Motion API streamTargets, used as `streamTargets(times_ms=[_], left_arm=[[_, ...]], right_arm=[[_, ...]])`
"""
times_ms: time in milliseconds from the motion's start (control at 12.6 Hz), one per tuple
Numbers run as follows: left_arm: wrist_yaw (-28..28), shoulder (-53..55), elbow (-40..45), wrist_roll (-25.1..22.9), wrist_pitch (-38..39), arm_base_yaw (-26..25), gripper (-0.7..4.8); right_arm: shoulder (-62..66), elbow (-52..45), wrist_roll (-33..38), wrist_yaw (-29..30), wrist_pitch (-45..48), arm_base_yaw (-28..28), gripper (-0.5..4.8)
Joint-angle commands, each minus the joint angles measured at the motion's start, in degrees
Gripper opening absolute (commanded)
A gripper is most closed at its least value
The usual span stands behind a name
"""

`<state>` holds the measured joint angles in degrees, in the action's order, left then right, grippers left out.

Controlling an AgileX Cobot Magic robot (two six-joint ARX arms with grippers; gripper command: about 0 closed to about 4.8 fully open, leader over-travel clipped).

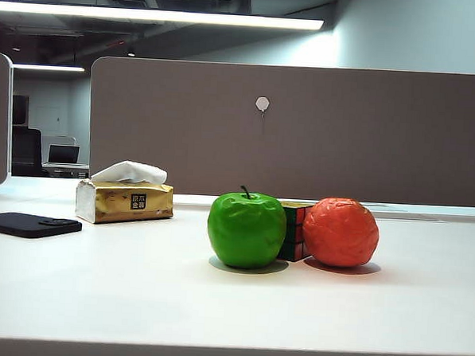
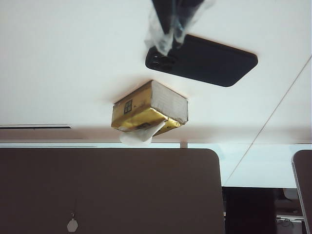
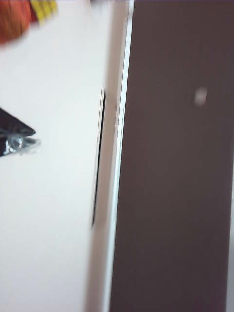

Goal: Move all the fruits on the tabletop near the face of the Rubik's cube that has the color most similar to each fruit.

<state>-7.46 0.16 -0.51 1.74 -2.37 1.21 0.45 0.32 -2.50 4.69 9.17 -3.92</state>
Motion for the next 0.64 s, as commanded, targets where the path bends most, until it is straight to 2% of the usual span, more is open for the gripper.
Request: streamTargets(times_ms=[80,318,398,637], left_arm=[[1.5,0.0,-0.1,-0.2,-0.9,-0.2,-0.05],[1.5,0.0,-0.1,-0.2,-1.1,-0.3,-0.05],[1.5,0.0,-0.1,-0.2,-1.2,-0.3,-0.05],[1.5,0.0,-0.1,-0.2,-1.1,-0.3,-0.05]], right_arm=[[0.0,0.0,-0.7,3.8,6.0,0.0,-0.01],[0.0,0.0,-0.7,3.8,5.6,0.5,-0.01],[0.0,0.0,1.1,6.2,5.0,4.9,-0.01],[0.0,0.0,1.3,5.3,6.4,4.8,-0.01]])
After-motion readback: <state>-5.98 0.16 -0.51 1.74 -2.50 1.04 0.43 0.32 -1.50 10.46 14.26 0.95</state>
